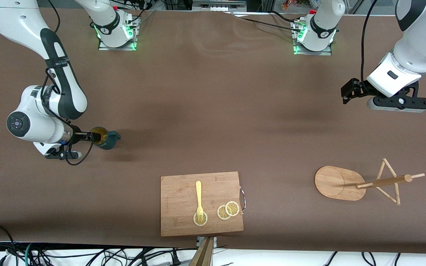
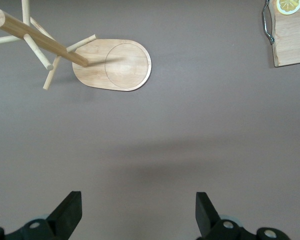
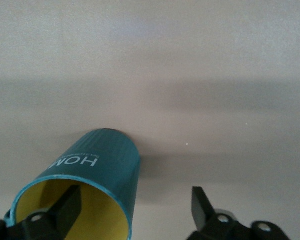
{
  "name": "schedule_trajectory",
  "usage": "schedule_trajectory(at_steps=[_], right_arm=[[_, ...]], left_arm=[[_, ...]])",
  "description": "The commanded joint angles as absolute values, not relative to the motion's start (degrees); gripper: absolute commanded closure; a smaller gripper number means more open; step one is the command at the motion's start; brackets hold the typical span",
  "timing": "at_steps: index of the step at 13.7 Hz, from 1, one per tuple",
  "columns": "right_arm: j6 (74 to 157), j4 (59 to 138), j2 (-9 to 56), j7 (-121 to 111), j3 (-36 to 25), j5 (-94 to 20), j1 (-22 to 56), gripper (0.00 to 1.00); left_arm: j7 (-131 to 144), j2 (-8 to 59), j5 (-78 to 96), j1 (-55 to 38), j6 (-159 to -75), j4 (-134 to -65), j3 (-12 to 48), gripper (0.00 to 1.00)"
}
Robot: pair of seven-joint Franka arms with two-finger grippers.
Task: Pass cup and hang on rack
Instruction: 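Close the right gripper on the teal mug's rim wall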
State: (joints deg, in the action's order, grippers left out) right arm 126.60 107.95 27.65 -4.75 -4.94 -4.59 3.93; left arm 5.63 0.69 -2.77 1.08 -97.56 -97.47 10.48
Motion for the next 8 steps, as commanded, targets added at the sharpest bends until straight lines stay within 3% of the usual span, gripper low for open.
schedule_trajectory(at_steps=[1,2,4,5,8], right_arm=[[127.88,109.07,27.25,-6.94,-4.57,-5.19,3.87,0.63],[127.79,109.07,27.33,-6.94,-4.40,-5.19,3.87,0.78],[127.62,108.99,27.51,-7.03,-4.39,-5.19,3.87,0.95],[127.53,108.90,27.51,-7.03,-4.39,-5.19,3.87,1.00],[127.44,108.28,27.42,-8.52,-3.35,-5.19,3.96,1.00]], left_arm=[[5.71,1.32,-3.87,0.97,-96.06,-95.71,10.63,0.00],[5.71,1.32,-3.87,0.97,-96.06,-95.80,10.63,0.00],[5.71,1.32,-3.87,0.97,-96.06,-95.71,10.63,0.00],[5.71,1.32,-3.87,0.97,-96.06,-95.71,10.63,0.00],[5.71,1.32,-3.87,0.97,-96.06,-95.80,10.63,0.00]])
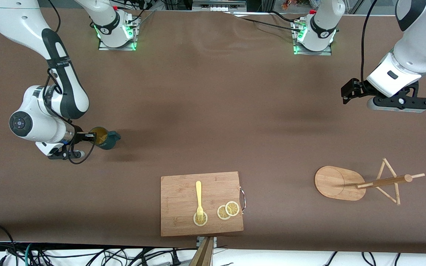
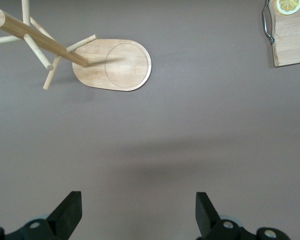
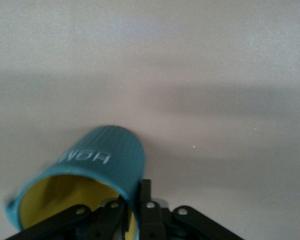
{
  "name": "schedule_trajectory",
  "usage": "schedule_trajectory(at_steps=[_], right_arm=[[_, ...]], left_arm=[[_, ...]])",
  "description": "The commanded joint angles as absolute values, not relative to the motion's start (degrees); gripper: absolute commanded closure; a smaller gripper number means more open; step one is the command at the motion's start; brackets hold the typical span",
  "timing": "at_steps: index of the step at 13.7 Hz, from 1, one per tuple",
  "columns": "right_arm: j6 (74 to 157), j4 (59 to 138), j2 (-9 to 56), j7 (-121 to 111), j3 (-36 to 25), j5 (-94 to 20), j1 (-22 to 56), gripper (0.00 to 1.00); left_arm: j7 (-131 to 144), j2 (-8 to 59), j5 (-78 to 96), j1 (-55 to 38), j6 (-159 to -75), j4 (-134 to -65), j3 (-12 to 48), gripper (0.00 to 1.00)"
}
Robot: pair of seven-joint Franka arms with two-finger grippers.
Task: Pass cup and hang on rack
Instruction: 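Close the right gripper on the teal mug's rim wall, then carry the teal mug with the right gripper toward the table middle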
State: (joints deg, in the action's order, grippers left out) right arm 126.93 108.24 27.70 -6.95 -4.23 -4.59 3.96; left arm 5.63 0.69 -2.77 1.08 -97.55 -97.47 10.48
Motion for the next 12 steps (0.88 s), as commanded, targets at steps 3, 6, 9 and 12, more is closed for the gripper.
schedule_trajectory(at_steps=[3,6,9,12], right_arm=[[126.83,104.95,27.25,-8.00,-1.94,-5.45,5.09,1.00],[125.42,102.05,27.51,-1.28,0.09,-5.63,9.82,1.00],[125.33,96.96,29.61,12.00,0.09,-5.54,18.17,1.00],[125.33,91.78,32.68,23.95,0.09,-5.63,25.90,1.00]], left_arm=[[5.71,1.32,-3.78,0.97,-96.07,-95.71,10.63,0.00],[5.71,1.32,-3.78,1.05,-96.06,-95.71,10.63,0.00],[5.54,1.32,-3.87,1.05,-96.06,-95.71,10.63,0.00],[5.71,1.32,-3.87,1.05,-96.15,-95.71,10.63,0.00]])
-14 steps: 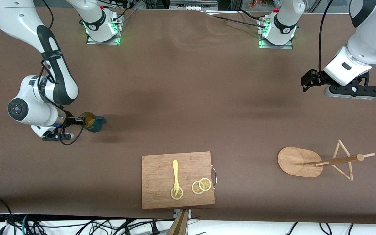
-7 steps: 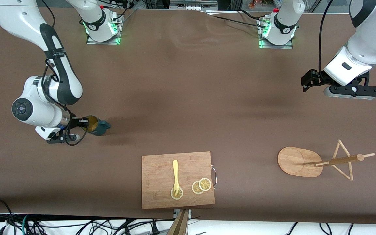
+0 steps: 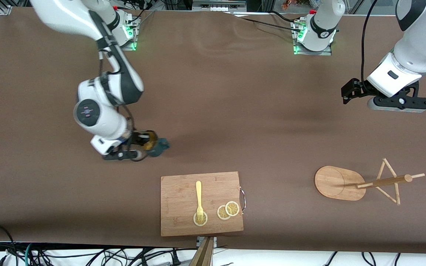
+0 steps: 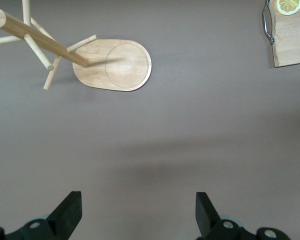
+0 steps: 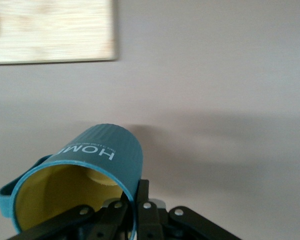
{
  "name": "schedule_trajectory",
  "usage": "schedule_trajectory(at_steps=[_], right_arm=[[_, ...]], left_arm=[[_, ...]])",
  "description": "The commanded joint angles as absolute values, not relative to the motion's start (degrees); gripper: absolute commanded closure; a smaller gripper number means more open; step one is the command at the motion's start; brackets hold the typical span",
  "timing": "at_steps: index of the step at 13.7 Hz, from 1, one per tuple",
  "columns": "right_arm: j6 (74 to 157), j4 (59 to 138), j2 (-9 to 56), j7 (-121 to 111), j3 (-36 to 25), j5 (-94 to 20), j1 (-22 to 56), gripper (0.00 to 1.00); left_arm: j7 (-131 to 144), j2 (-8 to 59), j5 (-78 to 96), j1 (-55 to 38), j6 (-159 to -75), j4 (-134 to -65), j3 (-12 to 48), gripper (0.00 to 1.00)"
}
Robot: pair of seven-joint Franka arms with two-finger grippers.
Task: Pass cup and hang on rack
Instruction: 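Carry the teal mug with the right gripper toward the table middle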
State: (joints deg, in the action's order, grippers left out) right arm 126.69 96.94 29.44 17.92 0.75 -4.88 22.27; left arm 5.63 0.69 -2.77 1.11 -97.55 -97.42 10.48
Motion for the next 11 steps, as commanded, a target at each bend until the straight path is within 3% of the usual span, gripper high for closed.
schedule_trajectory(at_steps=[1,11], right_arm=[[125.33,89.76,33.74,28.87,0.09,-5.63,28.36,1.00],[126.12,76.29,42.97,53.59,0.18,-5.45,44.81,1.00]], left_arm=[[5.54,1.32,-3.87,1.05,-96.07,-95.71,10.63,0.00],[5.54,1.32,-3.87,1.05,-96.06,-95.71,10.63,0.00]])
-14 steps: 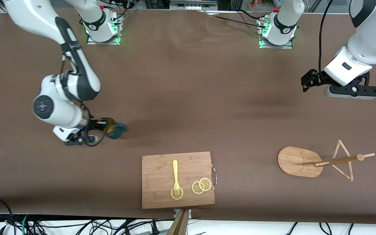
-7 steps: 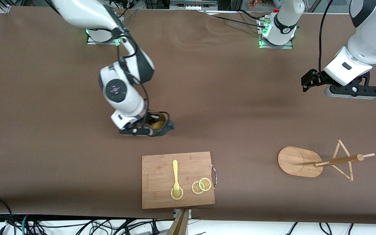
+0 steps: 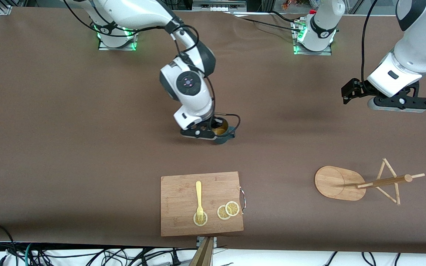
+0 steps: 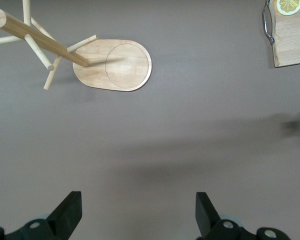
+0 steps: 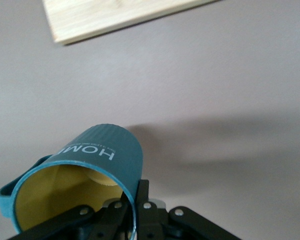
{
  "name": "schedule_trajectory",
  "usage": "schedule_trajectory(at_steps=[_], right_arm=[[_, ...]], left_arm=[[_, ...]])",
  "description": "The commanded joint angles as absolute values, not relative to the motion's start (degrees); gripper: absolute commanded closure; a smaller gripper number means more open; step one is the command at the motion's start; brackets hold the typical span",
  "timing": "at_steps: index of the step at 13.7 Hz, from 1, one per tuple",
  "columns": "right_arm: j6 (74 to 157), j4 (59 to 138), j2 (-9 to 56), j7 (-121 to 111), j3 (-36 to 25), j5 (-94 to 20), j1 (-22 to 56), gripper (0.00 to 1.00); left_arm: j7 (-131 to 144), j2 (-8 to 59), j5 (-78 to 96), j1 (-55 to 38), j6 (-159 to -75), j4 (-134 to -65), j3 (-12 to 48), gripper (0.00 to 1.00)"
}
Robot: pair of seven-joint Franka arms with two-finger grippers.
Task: Pass cup and hang on rack
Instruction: 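Carry the teal mug with the right gripper toward the table middle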
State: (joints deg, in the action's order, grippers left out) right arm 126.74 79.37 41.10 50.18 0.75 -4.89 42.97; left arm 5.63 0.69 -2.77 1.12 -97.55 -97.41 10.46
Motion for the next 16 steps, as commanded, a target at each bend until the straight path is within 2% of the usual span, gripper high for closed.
schedule_trajectory(at_steps=[1,7,10,11,12,13,14,16], right_arm=[[126.21,76.29,43.59,54.74,0.18,-5.45,45.96,1.00],[126.30,71.90,49.30,57.65,3.86,-5.45,47.64,1.00],[126.30,71.89,49.75,57.48,4.22,-5.36,47.90,1.00],[126.21,71.89,49.83,57.39,4.22,-5.36,48.07,0.97],[126.30,71.89,49.83,57.22,4.22,-5.45,48.08,0.86],[126.21,71.89,49.83,57.04,4.22,-5.36,48.08,0.71],[126.21,71.89,49.83,56.87,4.22,-5.27,48.08,0.03],[126.04,71.72,49.75,56.60,4.22,-5.19,48.08,0.00]], left_arm=[[5.54,1.32,-3.78,1.05,-96.06,-95.71,10.63,0.00],[5.45,1.32,-3.78,1.23,-96.06,-95.71,10.55,0.00],[5.45,1.32,-3.87,1.14,-96.06,-95.71,10.55,0.00],[5.45,1.32,-3.87,1.23,-96.06,-95.71,10.55,0.00],[5.54,1.32,-3.87,1.14,-96.06,-95.71,10.55,0.00],[5.54,1.32,-3.87,1.23,-96.06,-95.71,10.55,0.00],[5.54,1.32,-3.87,1.23,-96.06,-95.71,10.55,0.00],[5.54,1.32,-3.78,1.23,-96.06,-95.71,10.63,0.00]])
